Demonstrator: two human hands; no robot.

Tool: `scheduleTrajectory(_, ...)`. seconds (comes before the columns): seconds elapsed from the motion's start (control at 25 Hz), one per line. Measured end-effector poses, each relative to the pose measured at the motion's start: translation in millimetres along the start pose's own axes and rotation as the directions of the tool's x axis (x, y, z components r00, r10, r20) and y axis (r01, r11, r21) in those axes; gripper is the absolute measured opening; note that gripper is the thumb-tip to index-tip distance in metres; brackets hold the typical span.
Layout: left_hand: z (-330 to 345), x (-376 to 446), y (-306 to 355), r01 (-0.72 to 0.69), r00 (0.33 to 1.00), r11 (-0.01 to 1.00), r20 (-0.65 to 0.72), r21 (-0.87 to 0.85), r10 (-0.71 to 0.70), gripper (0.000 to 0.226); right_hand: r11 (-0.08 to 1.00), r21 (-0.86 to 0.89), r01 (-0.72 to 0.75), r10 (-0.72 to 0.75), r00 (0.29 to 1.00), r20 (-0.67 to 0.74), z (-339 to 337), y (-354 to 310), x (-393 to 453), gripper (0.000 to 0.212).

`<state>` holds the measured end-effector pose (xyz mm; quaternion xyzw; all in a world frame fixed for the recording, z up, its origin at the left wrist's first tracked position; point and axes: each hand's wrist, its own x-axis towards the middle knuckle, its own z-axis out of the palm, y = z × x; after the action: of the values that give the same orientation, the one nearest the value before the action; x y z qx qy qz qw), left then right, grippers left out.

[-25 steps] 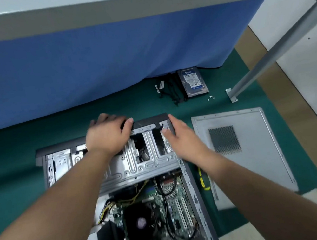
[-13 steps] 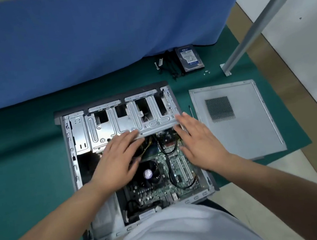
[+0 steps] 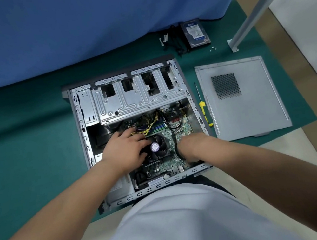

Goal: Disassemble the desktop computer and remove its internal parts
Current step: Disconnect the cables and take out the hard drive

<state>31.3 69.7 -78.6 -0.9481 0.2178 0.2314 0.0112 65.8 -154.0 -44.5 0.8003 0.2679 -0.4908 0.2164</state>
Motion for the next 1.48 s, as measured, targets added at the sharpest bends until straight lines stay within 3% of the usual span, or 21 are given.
scheduleTrajectory(0.2,1,1,2,-0.003,1.0,1.0,0.014,0.03,0.003,0.057,0.998,0.048,0.032,-0.027,0.995,-0.096,16,1,-3,0.017)
scheduleTrajectory(0.36,0,2,0,-0.002,1.0,1.0,0.002,0.006,0.002,0.053,0.927,0.352,0.127,-0.013,0.951,-0.308,17,3,-1,0.007)
scheduleTrajectory(0.44,0,2,0,0.004,1.0,1.0,-0.008,-0.008,-0.004,0.052,0.815,0.554,0.17,-0.07,0.978,-0.198,17,0,0,0.013)
scheduleTrajectory(0.6,1,1,-1,0.003,0.999,1.0,-0.034,-0.026,-0.004,0.052,0.741,0.659,0.124,-0.112,0.992,-0.061,26,-12,7,0.016)
scheduleTrajectory(0.76,1,-1,-1,-0.018,0.997,0.999,-0.076,-0.049,0.014,0.051,0.63,0.768,0.113,-0.107,0.993,-0.059,31,-11,6,0.01)
scheduleTrajectory(0.92,2,-1,-1,-0.022,0.996,0.997,-0.09,-0.072,0.016,0.053,0.64,0.75,0.168,-0.024,0.98,-0.199,19,-1,-12,0.014)
scheduleTrajectory(1.04,3,-1,-2,-0.004,0.995,0.993,-0.098,-0.116,-0.007,0.055,0.539,0.787,0.302,0.134,0.891,-0.434,2,29,-34,0.008)
scheduleTrajectory(1.16,3,0,-3,0.042,0.991,0.979,-0.117,-0.201,-0.067,0.054,0.411,0.82,0.399,0.496,0.656,-0.568,-10,79,-32,0.007)
scheduleTrajectory(1.2,2,0,-3,0.06,0.988,0.974,-0.129,-0.219,-0.09,0.053,0.379,0.849,0.368,0.606,0.594,-0.528,-8,95,-24,0.008)
scheduleTrajectory(1.24,1,0,-2,0.075,0.984,0.971,-0.138,-0.225,-0.108,0.052,0.352,0.886,0.3,0.673,0.577,-0.463,-3,110,-13,0.008)
scheduleTrajectory(1.32,1,0,-1,0.098,0.979,0.972,-0.156,-0.213,-0.133,0.048,0.33,0.94,0.086,0.684,0.665,-0.3,14,129,18,0.009)
scheduleTrajectory(1.4,1,-1,1,0.12,0.971,0.971,-0.178,-0.206,-0.157,0.045,0.362,0.923,-0.129,0.618,0.774,-0.134,32,134,45,0.025)
scheduleTrajectory(1.48,2,-1,1,0.141,0.965,0.969,-0.189,-0.202,-0.18,0.044,0.389,0.896,-0.215,0.609,0.79,-0.075,42,132,62,0.038)
